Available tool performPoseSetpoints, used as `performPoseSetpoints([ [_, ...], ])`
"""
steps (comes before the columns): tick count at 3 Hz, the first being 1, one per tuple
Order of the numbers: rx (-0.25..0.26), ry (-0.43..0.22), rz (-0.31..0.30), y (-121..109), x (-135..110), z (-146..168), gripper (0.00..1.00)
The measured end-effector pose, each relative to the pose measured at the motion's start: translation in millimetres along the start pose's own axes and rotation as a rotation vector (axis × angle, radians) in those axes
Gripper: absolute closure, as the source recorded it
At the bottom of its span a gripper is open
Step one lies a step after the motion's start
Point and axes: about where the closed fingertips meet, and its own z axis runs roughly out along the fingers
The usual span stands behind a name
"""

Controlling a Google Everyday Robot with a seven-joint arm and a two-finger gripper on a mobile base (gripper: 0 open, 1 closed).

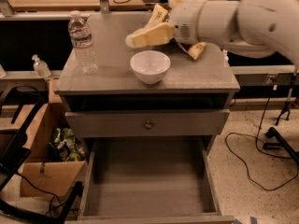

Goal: Place water bottle into middle drawer

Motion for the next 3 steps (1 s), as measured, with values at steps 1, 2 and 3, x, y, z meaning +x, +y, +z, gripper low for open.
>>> performPoseSetpoints([
  [1,-0.047,0.023,0.024,6.1,5.7,72.5,0.00],
  [2,-0.112,-0.012,0.068,22.0,9.8,136.0,0.00],
  [3,-0.193,-0.060,0.088,48.1,3.9,189.7,0.00],
])
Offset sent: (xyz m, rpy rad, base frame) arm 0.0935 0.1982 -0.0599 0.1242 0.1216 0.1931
